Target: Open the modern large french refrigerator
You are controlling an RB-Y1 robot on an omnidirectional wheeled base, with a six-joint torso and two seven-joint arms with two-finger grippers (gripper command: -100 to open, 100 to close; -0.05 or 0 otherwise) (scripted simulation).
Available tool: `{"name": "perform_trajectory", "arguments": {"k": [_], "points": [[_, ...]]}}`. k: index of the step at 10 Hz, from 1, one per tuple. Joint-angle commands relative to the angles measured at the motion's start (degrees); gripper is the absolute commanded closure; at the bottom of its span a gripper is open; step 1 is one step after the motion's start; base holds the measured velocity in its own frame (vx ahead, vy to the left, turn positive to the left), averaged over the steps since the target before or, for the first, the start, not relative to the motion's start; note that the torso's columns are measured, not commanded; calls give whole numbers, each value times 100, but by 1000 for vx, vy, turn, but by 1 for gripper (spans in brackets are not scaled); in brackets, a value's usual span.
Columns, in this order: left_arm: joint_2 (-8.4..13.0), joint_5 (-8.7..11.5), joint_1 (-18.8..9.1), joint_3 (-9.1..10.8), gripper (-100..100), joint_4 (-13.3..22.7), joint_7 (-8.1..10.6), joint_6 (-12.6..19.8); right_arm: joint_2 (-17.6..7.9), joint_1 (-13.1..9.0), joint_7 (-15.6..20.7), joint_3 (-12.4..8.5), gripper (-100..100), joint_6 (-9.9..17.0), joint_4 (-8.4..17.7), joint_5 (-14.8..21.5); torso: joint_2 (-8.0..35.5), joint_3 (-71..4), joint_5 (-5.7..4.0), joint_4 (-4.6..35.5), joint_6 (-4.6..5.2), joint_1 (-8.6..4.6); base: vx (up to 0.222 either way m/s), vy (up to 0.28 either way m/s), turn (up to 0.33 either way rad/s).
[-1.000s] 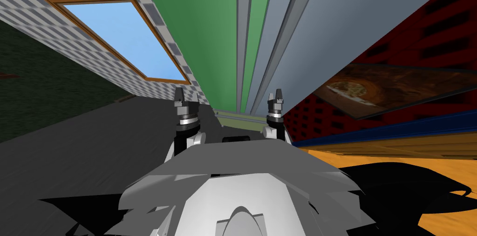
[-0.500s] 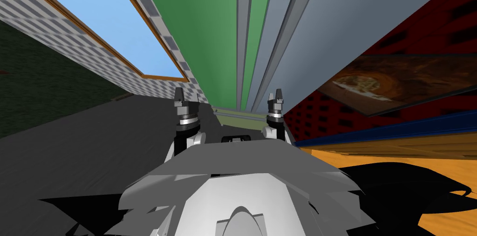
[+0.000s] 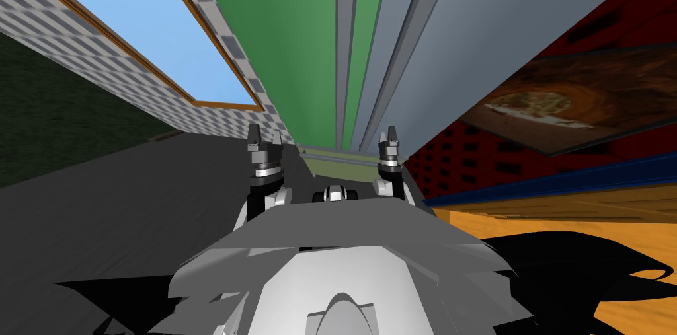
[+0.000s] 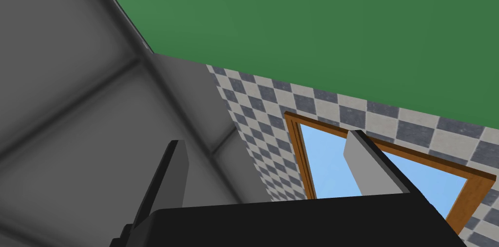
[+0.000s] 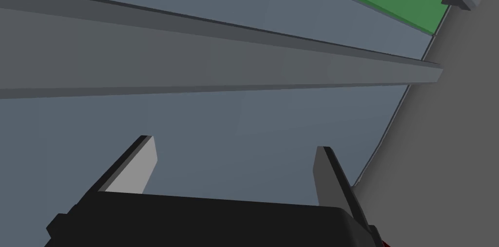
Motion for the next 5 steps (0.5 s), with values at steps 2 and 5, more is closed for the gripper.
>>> {"name": "perform_trajectory", "arguments": {"k": [2, 5], "points": [[0, 0, 0, 0, 0, 0, 0, 0, -359, -177, 280, 58, -100, 142, 229, 391, 17, -31, -1, 21, 0, -3, -14, 45, -45], [0, 0, 0, 0, 0, 0, 0, 0, -568, -435, 586, 87, -100, 318, 537, 838, 19, -33, -2, 23, 0, -7, -15, 55, -56]]}}
